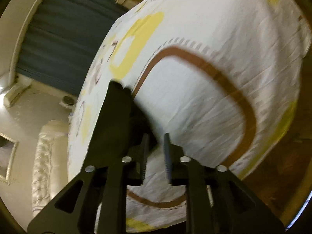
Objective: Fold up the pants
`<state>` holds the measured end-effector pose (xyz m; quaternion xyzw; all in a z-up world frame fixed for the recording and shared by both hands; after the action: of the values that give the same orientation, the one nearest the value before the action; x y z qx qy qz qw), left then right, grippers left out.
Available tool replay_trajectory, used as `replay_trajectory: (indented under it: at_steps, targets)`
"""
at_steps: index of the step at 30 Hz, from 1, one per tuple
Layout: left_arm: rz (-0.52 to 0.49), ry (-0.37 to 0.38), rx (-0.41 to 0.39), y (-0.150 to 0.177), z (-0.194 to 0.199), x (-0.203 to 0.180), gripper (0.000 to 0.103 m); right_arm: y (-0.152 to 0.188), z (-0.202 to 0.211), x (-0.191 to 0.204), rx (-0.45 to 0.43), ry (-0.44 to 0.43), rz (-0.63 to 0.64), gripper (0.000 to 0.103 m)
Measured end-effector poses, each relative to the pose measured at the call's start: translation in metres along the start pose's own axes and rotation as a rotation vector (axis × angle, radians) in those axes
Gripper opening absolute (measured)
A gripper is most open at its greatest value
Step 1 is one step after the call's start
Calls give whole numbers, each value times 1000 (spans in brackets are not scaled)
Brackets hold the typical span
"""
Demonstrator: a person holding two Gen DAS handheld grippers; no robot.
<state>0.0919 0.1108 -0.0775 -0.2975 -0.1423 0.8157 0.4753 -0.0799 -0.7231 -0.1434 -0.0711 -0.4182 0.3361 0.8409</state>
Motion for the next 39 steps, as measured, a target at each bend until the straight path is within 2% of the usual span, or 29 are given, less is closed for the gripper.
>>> replay_trajectory:
  at_steps: [1, 2, 3, 5, 8, 11, 15, 18, 19, 20, 21, 22, 23, 27, 29, 33, 37, 39]
  targets:
    - [-4, -1, -1, 0, -1, -1, 85, -5, 4, 1, -5, -2, 8, 20]
    - [-10, -4, -2, 0, -2, -2, 85, -12, 8, 4, -15, -10, 17, 28]
    - [-23, -12, -4, -1, -4, -3, 85, -21, 10, 9, -24, -33, 29, 42]
    - [-45, -20, -7, -1, -7, -7, 85, -35, 6, 22, -10, -95, 48, 57]
    - [-85, -33, -15, 0, -10, -14, 85, -52, -17, 36, 51, -131, 94, 58]
    - [-104, -43, -10, 2, -13, -15, 85, -59, -43, 42, 113, -127, 121, 58]
    - [-95, -49, -1, 3, -14, -12, 85, -56, -77, 49, 216, -91, 167, 58]
    - [-79, -43, 3, 4, -14, -11, 85, -45, -96, 66, 304, -115, 205, 59]
    - [-79, -43, 3, 4, -14, -11, 85, -41, -100, 72, 330, -120, 228, 59]
    - [-82, -45, 3, 4, -14, -12, 85, -35, -105, 81, 367, -132, 248, 53]
    - [-89, -49, 2, 4, -15, -13, 85, -30, -110, 88, 400, -137, 267, 31]
    - [-93, -52, 1, 5, -15, -13, 85, -25, -115, 94, 436, -126, 290, 21]
    - [-100, -59, 1, 6, -15, -14, 85, -21, -119, 99, 450, -104, 310, 21]
    - [-118, -65, 2, 7, -14, -17, 85, -23, -112, 108, 407, -20, 364, 18]
    - [-120, -58, 4, 7, -13, -18, 85, -36, -98, 114, 351, -9, 367, 18]
    - [-114, -46, 18, 6, -14, -18, 85, -47, -85, 133, 308, 6, 381, 18]
    - [-99, -40, 26, 5, -12, -17, 85, -51, -69, 162, 281, -24, 401, 18]
    - [-97, -37, 27, 5, -11, -18, 85, -53, -61, 184, 261, -75, 397, 18]
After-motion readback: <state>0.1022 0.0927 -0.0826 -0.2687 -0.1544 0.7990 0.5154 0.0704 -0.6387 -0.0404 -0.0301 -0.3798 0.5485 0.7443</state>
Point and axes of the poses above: each gripper's, at about its wrist camera, not at the fingertips, and z roughly against the way its jaws point, x to its left, y to its underside, the point moved 7 cm from there along -z, roughly the way its jaws point, and after that the axes turned 9 degrees about z, right-handed, at the moved point
